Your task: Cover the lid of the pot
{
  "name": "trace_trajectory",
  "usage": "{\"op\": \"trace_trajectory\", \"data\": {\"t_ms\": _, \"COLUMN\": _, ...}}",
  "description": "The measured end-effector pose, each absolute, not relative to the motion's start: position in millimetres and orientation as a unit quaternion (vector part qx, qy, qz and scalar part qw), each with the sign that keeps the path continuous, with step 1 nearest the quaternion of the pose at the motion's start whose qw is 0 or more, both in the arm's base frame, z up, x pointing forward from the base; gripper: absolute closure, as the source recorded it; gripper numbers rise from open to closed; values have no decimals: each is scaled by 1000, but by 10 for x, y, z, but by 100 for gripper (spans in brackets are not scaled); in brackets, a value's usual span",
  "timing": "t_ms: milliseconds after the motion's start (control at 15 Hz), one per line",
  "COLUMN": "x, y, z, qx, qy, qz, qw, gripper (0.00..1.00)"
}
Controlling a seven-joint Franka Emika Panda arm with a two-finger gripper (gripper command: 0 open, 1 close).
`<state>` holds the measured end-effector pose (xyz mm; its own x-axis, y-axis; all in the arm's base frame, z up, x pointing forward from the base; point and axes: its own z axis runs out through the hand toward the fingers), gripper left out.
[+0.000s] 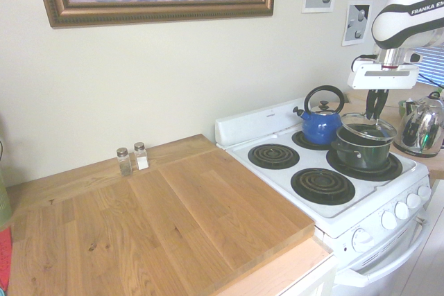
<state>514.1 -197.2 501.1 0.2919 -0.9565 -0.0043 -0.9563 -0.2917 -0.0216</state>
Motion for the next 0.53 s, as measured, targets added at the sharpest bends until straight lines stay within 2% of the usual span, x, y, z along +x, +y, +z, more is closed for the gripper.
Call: {"op": "trace_trajectory", "data": {"t_ms": 533, "x": 5311, "y": -2080, "z": 4812, "qx": -803, "qy": 595, "qz": 1, "qw": -9, "gripper": 100}}
